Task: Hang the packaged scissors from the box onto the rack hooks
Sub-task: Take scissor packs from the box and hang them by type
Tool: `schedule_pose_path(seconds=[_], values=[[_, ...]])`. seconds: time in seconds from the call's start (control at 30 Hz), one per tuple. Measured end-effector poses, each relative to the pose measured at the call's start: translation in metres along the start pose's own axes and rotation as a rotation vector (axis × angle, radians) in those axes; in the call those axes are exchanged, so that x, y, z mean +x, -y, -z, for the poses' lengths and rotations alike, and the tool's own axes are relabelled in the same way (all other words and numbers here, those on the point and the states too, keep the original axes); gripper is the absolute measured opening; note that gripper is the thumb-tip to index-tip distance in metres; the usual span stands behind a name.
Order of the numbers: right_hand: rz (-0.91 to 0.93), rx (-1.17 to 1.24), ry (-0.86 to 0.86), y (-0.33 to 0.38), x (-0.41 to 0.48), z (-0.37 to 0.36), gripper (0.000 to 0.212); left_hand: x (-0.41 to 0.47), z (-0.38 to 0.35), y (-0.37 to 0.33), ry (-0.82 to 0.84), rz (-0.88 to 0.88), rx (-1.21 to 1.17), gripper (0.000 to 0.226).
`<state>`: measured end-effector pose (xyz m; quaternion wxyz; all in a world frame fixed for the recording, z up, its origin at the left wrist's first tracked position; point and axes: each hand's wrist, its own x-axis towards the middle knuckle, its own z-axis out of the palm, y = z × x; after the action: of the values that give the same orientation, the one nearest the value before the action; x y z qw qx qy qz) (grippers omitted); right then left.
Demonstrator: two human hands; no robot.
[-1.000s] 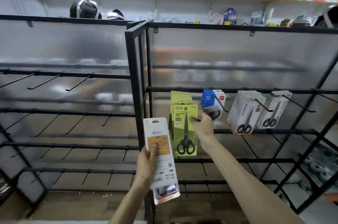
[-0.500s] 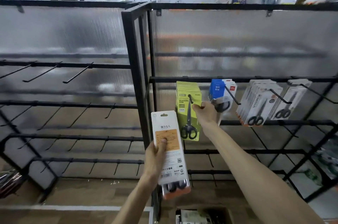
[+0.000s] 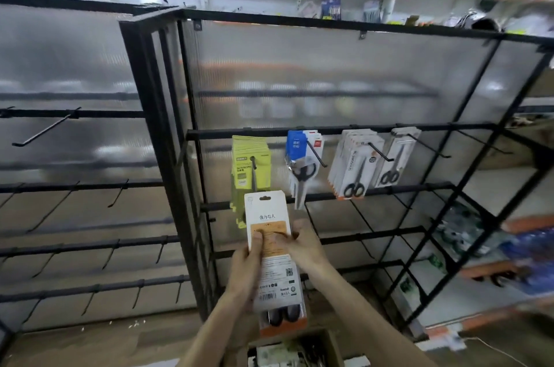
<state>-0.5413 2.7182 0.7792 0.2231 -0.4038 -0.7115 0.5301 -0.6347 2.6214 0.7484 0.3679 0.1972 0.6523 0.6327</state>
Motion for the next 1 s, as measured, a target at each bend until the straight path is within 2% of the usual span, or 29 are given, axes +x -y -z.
schedule_pose_path(seconds=[0.13, 0.3, 0.37, 0.47, 0.53, 0.7, 0.83, 0.87, 0.9, 1.0], values=[[-0.061, -0.012, -0.132, -0.006, -0.009, 0.052, 0.026, 0.002, -0.036, 0.001, 0.013, 0.070, 0.013, 0.055], [-0.156, -0.006, -0.304, -0.026, -0.015, 0.114, 0.028, 0.002, -0.094, 0.003, 0.068, 0.046, 0.067, 0.033], [-0.182, 0.133, -0.368, -0.035, -0.018, 0.142, 0.025, 0.001, -0.116, 0.005, 0.053, 0.025, 0.075, 0.022], [-0.209, 0.405, -0.418, -0.043, -0.017, 0.188, 0.009, 0.002, -0.150, 0.007, 0.015, -0.048, 0.145, 0.013], [-0.210, 0.458, -0.382, -0.051, -0.012, 0.214, 0.011, 0.004, -0.178, 0.008, 0.038, -0.081, 0.167, 0.006], [-0.135, 0.384, -0.191, -0.072, -0.001, 0.269, 0.025, 0.002, -0.271, 0.005, 0.079, -0.117, 0.175, 0.008], [-0.145, 0.264, -0.036, -0.093, 0.019, 0.316, 0.068, 0.003, -0.329, 0.004, 0.050, -0.082, 0.102, 0.010], [-0.165, 0.261, -0.031, -0.098, 0.022, 0.327, 0.071, 0.004, -0.341, 0.006, 0.045, -0.086, 0.108, 0.011], [-0.168, 0.271, -0.047, -0.101, 0.024, 0.338, 0.066, 0.004, -0.353, 0.008, 0.032, -0.084, 0.108, 0.011], [-0.063, 0.255, -0.143, -0.107, 0.030, 0.366, 0.023, 0.004, -0.379, 0.006, 0.028, -0.065, 0.048, 0.013]])
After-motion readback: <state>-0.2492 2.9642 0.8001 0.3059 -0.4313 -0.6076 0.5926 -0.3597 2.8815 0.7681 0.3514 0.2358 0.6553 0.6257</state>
